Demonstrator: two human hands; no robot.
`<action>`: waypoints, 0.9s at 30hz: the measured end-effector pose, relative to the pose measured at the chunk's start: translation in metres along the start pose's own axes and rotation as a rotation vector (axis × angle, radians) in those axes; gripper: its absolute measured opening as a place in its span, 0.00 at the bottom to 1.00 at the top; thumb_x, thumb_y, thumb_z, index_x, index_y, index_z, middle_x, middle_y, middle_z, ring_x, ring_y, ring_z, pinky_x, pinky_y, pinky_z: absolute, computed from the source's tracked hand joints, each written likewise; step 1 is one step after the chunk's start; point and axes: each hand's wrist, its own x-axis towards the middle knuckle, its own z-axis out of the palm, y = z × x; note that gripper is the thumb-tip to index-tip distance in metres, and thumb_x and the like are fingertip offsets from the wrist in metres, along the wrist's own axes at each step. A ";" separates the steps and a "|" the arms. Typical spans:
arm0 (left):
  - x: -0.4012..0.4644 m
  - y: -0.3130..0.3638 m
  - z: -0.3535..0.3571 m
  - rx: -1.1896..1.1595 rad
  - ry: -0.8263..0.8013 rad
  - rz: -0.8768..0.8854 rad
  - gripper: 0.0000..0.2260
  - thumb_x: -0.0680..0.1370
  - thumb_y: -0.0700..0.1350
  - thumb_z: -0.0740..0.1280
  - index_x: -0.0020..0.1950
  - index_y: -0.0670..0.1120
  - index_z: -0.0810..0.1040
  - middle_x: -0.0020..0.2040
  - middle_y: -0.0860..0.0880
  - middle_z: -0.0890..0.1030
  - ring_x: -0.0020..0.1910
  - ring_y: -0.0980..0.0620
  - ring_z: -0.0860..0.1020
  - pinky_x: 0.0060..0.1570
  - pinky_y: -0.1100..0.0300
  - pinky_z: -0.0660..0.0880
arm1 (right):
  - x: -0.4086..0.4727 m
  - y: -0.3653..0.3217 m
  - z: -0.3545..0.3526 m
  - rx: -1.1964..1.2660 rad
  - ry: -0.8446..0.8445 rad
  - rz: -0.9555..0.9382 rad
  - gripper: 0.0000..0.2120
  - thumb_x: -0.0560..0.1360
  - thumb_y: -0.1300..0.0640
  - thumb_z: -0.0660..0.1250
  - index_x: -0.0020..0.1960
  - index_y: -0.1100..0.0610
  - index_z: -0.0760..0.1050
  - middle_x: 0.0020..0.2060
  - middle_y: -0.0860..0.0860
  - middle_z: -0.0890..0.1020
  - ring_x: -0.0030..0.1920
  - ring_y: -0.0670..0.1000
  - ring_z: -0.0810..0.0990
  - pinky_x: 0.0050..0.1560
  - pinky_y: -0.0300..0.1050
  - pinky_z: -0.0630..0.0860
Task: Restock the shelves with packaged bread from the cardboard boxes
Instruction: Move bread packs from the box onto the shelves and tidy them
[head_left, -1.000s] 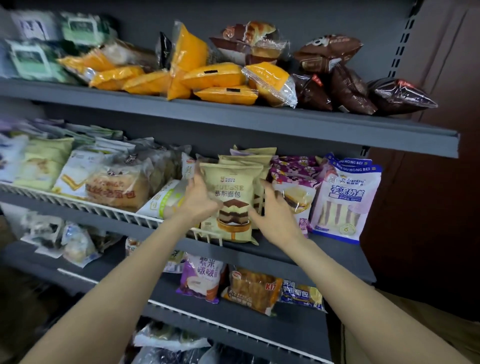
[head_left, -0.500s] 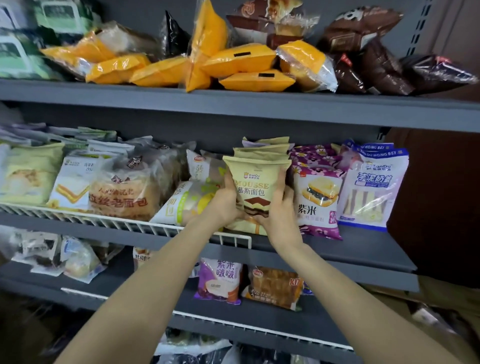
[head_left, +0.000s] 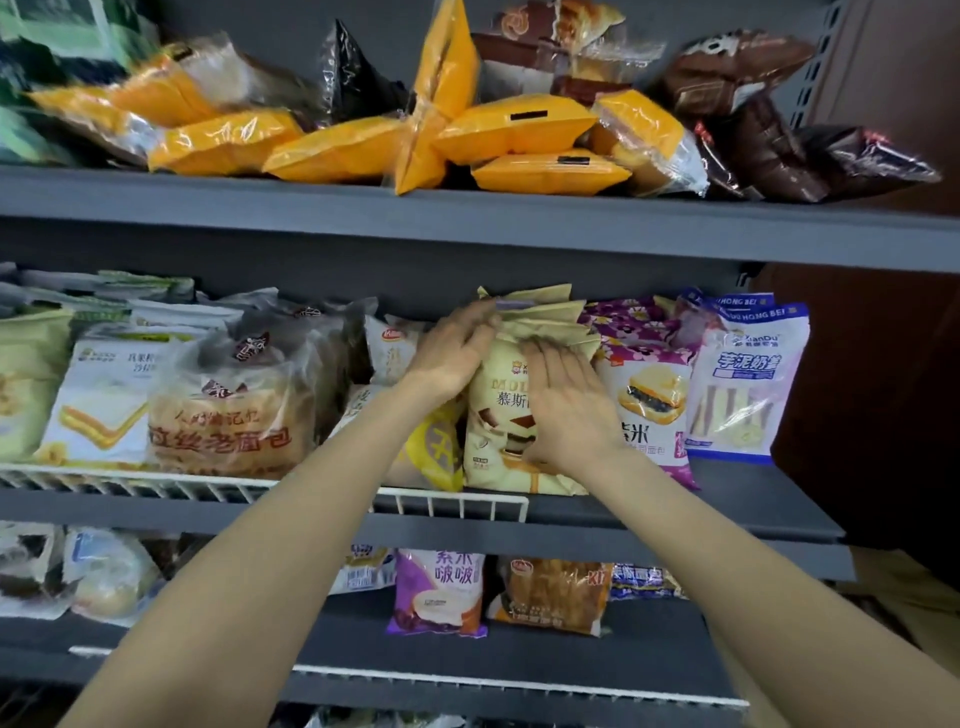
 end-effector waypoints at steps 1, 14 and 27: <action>0.006 0.001 0.003 0.045 -0.048 0.031 0.17 0.82 0.51 0.53 0.69 0.53 0.70 0.70 0.47 0.71 0.70 0.47 0.67 0.69 0.54 0.63 | 0.000 0.000 -0.001 0.000 -0.011 0.009 0.55 0.61 0.50 0.79 0.76 0.63 0.50 0.72 0.59 0.62 0.72 0.58 0.62 0.75 0.47 0.51; 0.076 -0.013 0.002 -0.474 -0.105 -0.411 0.34 0.65 0.64 0.68 0.65 0.46 0.75 0.64 0.43 0.77 0.61 0.44 0.75 0.65 0.52 0.70 | 0.025 0.007 -0.013 -0.134 -0.201 -0.069 0.60 0.58 0.38 0.77 0.75 0.60 0.46 0.76 0.60 0.42 0.76 0.59 0.40 0.75 0.56 0.40; 0.033 -0.009 -0.002 -0.131 0.220 -0.119 0.14 0.81 0.41 0.56 0.58 0.40 0.79 0.60 0.41 0.79 0.61 0.42 0.75 0.59 0.56 0.69 | 0.020 0.000 -0.012 -0.117 -0.224 -0.027 0.59 0.63 0.44 0.74 0.76 0.60 0.36 0.76 0.58 0.42 0.76 0.58 0.40 0.74 0.57 0.36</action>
